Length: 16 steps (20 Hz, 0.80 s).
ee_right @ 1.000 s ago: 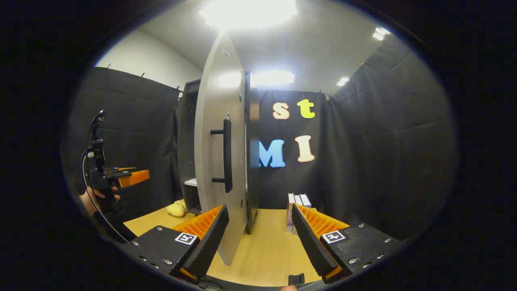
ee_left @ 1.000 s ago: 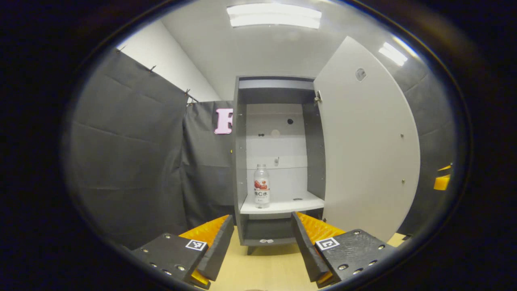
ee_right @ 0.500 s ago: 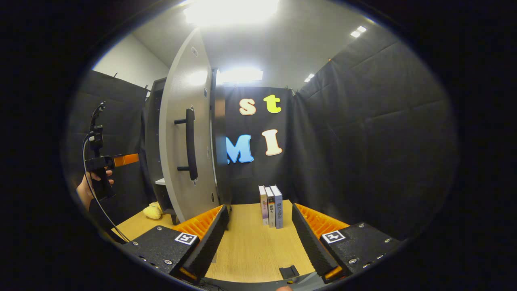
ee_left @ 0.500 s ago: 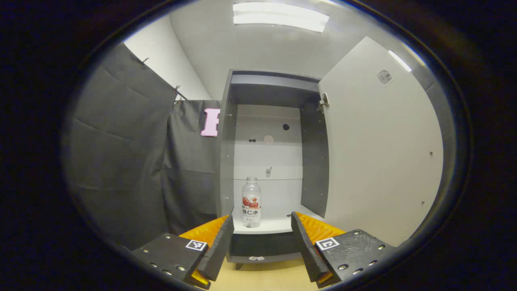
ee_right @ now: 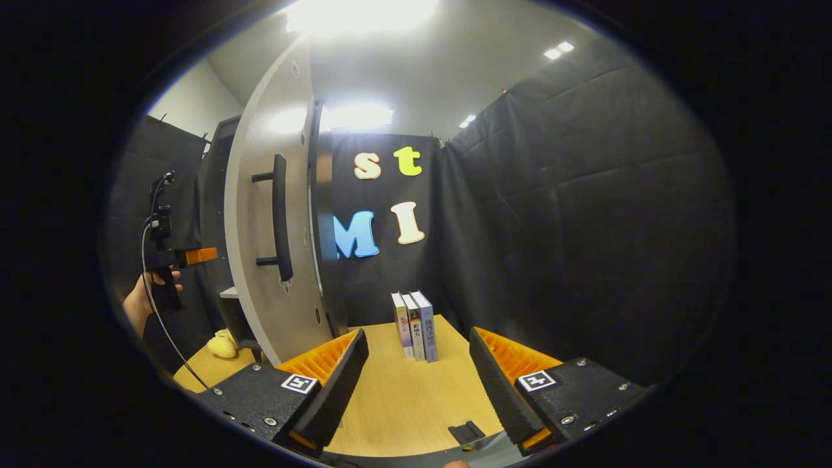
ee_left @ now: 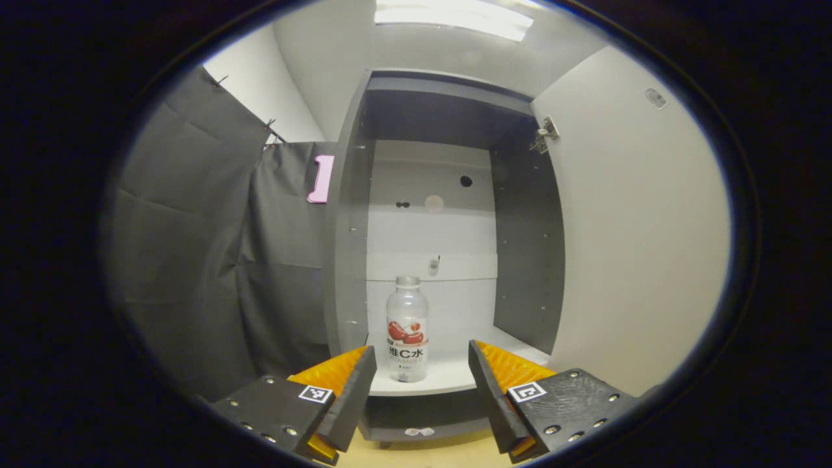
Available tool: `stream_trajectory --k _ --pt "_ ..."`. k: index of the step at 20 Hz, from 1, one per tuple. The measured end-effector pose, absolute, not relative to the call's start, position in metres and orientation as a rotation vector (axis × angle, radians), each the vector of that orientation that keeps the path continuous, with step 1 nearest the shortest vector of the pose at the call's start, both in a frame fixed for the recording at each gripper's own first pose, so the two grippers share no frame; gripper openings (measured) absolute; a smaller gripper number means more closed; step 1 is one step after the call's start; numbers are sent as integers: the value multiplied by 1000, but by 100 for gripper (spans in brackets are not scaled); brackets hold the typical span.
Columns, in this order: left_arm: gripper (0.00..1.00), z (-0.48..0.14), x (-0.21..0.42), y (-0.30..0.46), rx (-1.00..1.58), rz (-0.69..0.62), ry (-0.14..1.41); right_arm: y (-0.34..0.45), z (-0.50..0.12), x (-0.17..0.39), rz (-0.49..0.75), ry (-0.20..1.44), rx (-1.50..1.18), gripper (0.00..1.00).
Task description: Open the cabinet door with the right hand, grasp the bottle in the cabinet with the left hand and place it on the coaster, then close the cabinet door with the right hand.
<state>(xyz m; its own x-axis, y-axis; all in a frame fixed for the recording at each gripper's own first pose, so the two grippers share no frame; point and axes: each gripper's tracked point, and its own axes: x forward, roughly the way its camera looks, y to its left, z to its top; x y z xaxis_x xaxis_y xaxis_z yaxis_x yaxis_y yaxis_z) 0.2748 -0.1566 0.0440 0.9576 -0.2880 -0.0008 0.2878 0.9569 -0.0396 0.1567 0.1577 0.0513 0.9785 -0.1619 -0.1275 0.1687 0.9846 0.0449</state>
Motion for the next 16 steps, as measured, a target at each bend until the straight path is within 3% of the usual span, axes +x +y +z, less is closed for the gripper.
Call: stream_trajectory --k 2,3,4,6,8,9,16 --pt "87 34 297 -159 -29 -296 17 156 51 158 -187 126 51 96" --pt "82 29 308 -161 -24 -300 24 155 51 158 -197 128 47 96" --pt "87 23 319 -164 -22 -302 30 155 50 157 -207 132 44 96" --pt "82 11 335 -166 -16 -303 44 152 50 157 -230 136 37 96" --pt "87 2 352 -170 -9 -304 54 151 50 154 -249 140 29 96" --pt "82 -5 361 -172 -5 -308 63 151 50 153 -258 141 25 96" --pt "82 -20 405 -180 8 -317 72 152 52 153 -281 150 7 96"
